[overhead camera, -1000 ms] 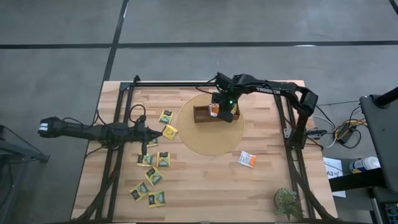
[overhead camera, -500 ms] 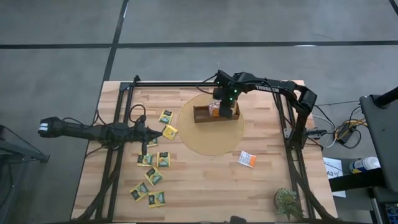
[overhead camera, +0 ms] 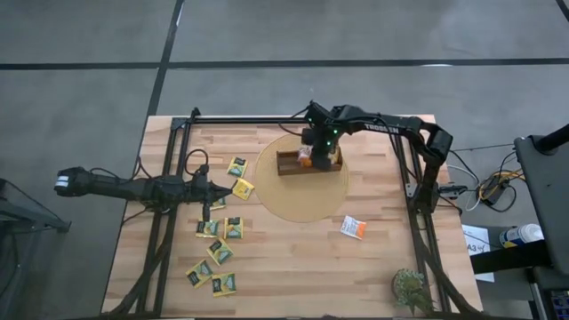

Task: Pick & Place Tea
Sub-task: Put the white tea bag into the middle section of the wooden organizer

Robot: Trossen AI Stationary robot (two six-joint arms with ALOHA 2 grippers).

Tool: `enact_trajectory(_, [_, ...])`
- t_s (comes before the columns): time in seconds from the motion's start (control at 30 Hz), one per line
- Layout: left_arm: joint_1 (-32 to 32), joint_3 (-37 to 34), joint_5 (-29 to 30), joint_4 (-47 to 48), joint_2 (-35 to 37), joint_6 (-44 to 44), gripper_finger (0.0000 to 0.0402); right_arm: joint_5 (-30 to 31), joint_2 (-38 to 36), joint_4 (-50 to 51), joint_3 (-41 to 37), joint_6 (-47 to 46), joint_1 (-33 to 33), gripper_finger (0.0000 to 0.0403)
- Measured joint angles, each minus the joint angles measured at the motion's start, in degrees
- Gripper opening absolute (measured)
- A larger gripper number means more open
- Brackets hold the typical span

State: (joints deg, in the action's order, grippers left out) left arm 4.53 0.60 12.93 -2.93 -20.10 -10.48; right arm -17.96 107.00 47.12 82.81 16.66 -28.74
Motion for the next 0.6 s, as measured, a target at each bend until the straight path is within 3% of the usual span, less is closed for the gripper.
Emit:
enact_trajectory(0.2, [0.01, 0.0, 0.01, 0.0, 0.0, -0.01, 0.0, -1.1, 0.0, 0.87, 0.02, 0.08, 0.37, 0.0008])
enact_trajectory(0.6, [0.0, 0.0, 0.01, 0.0, 0.0, 0.0, 0.0, 6.21, 0.0, 4.89, 0.04, 0.5, 0.36, 0.0009])
